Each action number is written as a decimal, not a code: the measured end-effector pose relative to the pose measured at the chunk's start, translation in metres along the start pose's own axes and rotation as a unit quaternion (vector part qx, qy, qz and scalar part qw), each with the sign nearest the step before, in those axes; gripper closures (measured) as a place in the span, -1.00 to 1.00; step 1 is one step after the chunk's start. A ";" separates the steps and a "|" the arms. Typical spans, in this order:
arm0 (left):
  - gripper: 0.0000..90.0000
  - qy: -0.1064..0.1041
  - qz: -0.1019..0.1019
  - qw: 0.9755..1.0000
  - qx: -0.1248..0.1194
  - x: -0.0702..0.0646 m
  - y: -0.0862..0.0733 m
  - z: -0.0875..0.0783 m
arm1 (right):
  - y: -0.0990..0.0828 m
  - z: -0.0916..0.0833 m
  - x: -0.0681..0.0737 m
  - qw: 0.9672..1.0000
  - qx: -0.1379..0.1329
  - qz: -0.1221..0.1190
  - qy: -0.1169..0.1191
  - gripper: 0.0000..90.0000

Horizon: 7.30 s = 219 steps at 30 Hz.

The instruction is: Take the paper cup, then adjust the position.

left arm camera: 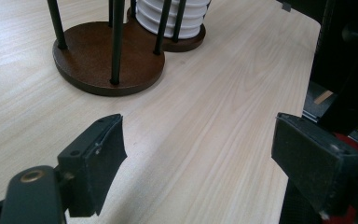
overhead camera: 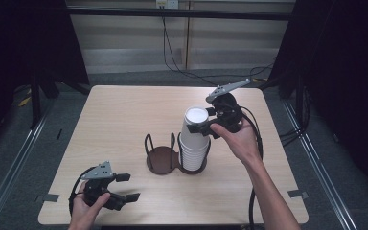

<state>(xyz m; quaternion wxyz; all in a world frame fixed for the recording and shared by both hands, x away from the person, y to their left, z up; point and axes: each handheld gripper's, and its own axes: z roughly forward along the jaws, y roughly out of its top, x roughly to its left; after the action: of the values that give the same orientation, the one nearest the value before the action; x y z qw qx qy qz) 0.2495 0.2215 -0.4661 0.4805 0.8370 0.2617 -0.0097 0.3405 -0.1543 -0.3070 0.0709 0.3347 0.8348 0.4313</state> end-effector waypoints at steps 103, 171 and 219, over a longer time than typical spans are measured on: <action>-0.63 0.005 -0.001 1.000 -0.004 0.003 -0.001 -0.003 | 0.001 -0.061 -0.006 0.976 -0.213 0.027 0.018 -0.49; -0.64 -0.005 0.070 0.996 -0.047 -0.024 0.059 0.035 | -0.100 -0.047 0.036 0.987 -0.149 0.050 0.043 -0.48; -0.65 -0.077 0.084 0.991 -0.076 -0.039 0.067 0.059 | -0.097 0.026 0.059 0.984 -0.113 0.044 0.130 -0.47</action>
<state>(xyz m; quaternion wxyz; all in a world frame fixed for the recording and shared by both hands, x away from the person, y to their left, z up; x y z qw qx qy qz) 0.2597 0.1305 -0.4338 0.5606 0.8139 0.1522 -0.0136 0.2575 -0.1394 -0.3877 -0.0199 0.3020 0.7671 0.5656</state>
